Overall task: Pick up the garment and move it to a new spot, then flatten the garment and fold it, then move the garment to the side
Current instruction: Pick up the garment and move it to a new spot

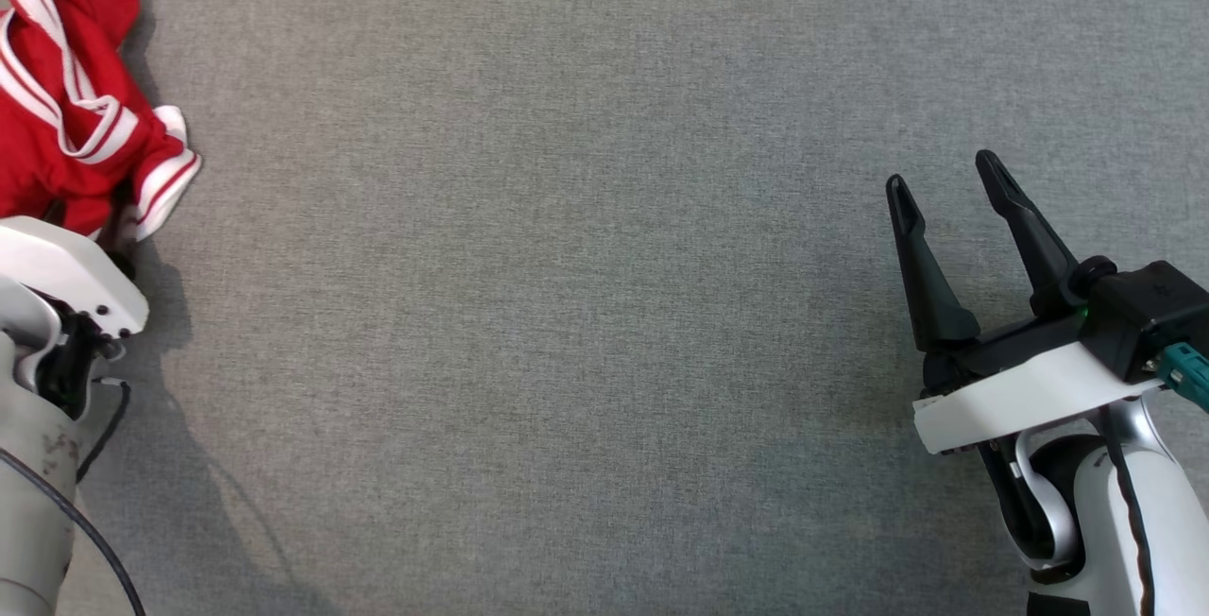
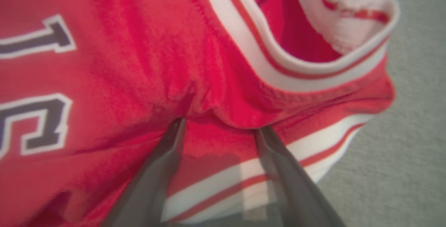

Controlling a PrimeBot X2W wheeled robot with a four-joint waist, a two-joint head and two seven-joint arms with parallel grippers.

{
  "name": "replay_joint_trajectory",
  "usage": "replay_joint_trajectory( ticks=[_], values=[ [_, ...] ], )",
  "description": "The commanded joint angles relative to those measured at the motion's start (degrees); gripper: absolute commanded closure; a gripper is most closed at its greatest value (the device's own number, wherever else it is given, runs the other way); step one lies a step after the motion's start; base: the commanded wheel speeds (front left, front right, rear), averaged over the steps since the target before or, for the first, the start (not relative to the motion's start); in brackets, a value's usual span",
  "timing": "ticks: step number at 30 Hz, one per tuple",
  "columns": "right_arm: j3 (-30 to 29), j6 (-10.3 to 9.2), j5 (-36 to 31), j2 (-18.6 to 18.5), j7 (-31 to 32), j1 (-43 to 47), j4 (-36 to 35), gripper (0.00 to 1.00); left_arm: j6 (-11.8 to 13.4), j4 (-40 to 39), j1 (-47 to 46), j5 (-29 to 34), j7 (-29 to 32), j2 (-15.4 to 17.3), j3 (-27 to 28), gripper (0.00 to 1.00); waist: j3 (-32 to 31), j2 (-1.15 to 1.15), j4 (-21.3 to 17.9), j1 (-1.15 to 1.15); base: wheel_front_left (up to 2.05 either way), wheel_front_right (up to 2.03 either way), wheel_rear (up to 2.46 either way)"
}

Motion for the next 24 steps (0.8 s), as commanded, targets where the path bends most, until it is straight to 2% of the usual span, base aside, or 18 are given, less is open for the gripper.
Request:
replay_joint_trajectory(
  ticks=[1,2,3,6,11,17,21,24],
  values=[
    [0.05,-0.02,0.42,-0.24,-0.70,-0.94,0.23,0.00,-0.07,3.43,0.73,-0.50,3.15,-1.12,-0.73,0.56,0.38,0.00,-0.45,0.00,0.00,0.00,0.00],
    [0.05,-0.02,0.42,-0.24,-0.70,-0.94,0.23,0.00,-0.07,3.43,0.73,-0.50,3.15,-1.12,-0.73,0.56,0.38,0.00,-0.45,0.00,0.00,0.00,0.00],
    [0.11,-0.02,0.48,-0.24,-0.73,-1.05,0.35,0.00,-0.11,4.28,0.62,-0.76,3.81,-0.96,-0.83,1.00,0.41,0.00,-0.59,0.00,0.00,0.00,0.00],
    [-0.12,-0.02,0.63,-0.24,-1.17,-1.42,0.71,0.00,-0.21,5.09,-0.02,-0.98,1.87,-0.11,-0.98,1.00,0.33,0.00,-0.76,0.00,0.00,0.00,0.00],
    [-0.90,-0.02,1.16,-0.24,-2.11,-0.56,1.53,0.00,0.42,4.86,-1.42,-1.24,-5.98,1.52,0.15,1.00,-1.32,0.00,-0.59,0.00,0.00,0.00,0.00],
    [-1.42,-0.02,1.99,-0.25,-3.02,0.61,2.52,0.00,1.49,2.84,-1.68,-0.60,-13.90,2.00,0.46,1.00,-4.85,0.00,0.01,0.00,0.00,0.00,0.00],
    [-1.87,-0.02,2.53,-0.24,-3.36,1.49,2.94,0.00,2.38,-1.86,-0.31,0.24,-15.23,2.29,1.32,1.00,-7.45,0.00,0.48,0.00,0.00,0.00,0.00],
    [-2.23,-0.02,2.88,-0.25,-3.66,2.37,3.22,0.00,4.14,-10.42,2.75,1.81,-15.27,2.69,3.52,1.00,-9.66,0.00,0.52,0.00,0.00,0.00,0.00]
  ],
)
